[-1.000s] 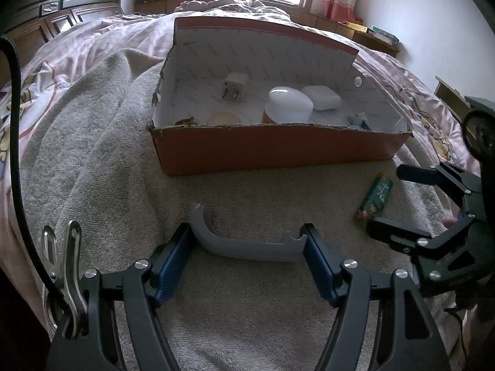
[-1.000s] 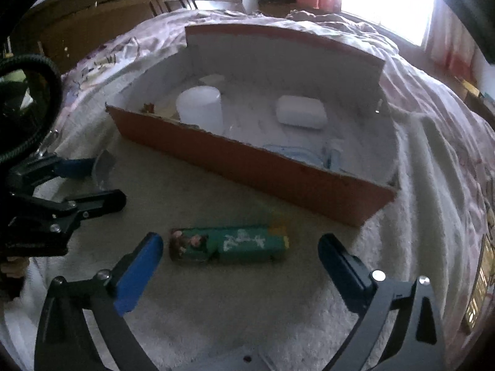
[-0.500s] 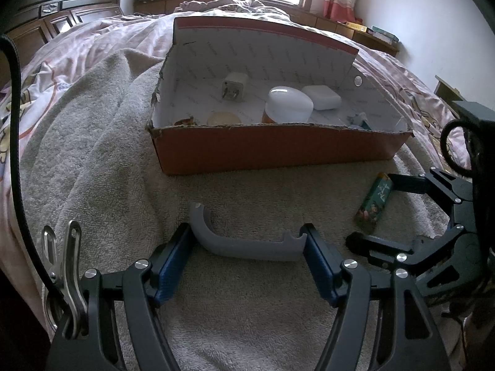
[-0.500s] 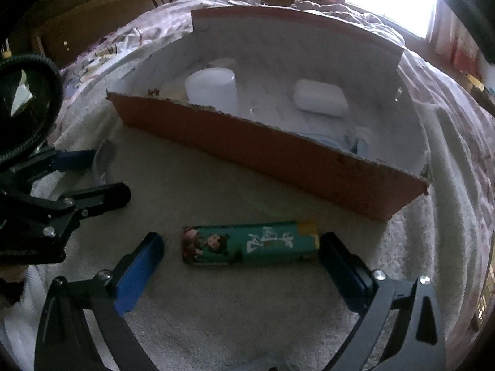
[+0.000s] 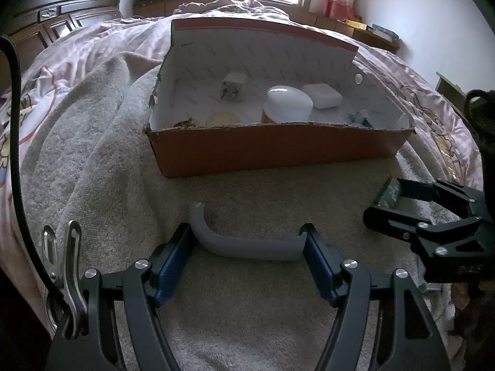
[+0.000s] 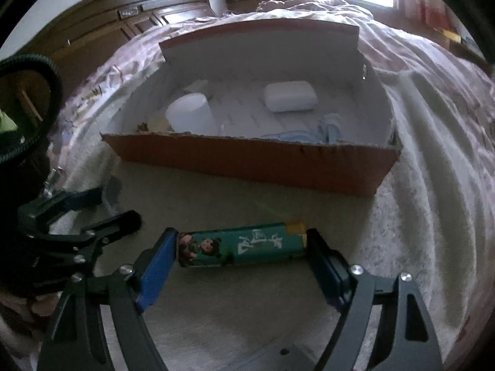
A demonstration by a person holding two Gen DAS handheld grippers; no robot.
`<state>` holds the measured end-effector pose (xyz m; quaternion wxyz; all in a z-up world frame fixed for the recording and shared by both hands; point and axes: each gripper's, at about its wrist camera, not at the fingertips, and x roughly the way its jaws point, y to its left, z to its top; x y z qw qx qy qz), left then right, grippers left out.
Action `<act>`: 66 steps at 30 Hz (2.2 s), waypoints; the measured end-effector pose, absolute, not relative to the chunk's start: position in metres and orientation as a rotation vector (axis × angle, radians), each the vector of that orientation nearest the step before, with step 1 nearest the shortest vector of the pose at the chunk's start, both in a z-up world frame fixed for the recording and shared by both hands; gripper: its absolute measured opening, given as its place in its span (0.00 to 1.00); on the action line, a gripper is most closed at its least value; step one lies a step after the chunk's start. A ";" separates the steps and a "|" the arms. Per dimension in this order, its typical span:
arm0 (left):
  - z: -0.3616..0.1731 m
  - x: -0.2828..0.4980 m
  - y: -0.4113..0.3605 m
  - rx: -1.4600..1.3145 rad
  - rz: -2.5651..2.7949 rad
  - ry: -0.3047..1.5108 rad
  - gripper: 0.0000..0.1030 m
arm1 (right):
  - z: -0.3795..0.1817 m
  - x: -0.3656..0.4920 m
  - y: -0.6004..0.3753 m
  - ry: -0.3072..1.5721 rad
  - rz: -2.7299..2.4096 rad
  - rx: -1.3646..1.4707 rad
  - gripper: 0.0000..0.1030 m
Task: Organize rigid objects
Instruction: 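Close the right tool on the green printed tube while the left tool holds the handle, then carry the grey handle and green tube over the box with both tools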
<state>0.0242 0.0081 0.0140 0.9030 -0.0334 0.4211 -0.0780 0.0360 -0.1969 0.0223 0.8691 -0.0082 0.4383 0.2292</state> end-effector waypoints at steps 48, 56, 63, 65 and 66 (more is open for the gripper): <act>0.089 0.084 0.008 -0.040 -0.096 0.672 0.70 | 0.045 0.012 -0.216 0.794 0.497 0.071 0.82; 0.075 0.106 0.014 -0.090 -0.065 0.708 0.70 | 0.054 0.016 -0.219 0.778 0.500 0.079 0.82; 0.063 0.112 0.015 -0.103 -0.051 0.737 0.70 | 0.081 0.023 -0.216 0.703 0.510 0.060 0.82; 0.062 0.112 0.017 -0.110 -0.046 0.739 0.70 | 0.087 0.028 -0.214 0.683 0.502 0.055 0.82; 0.062 0.112 0.018 -0.113 -0.043 0.741 0.70 | 0.090 0.031 -0.213 0.673 0.496 0.056 0.82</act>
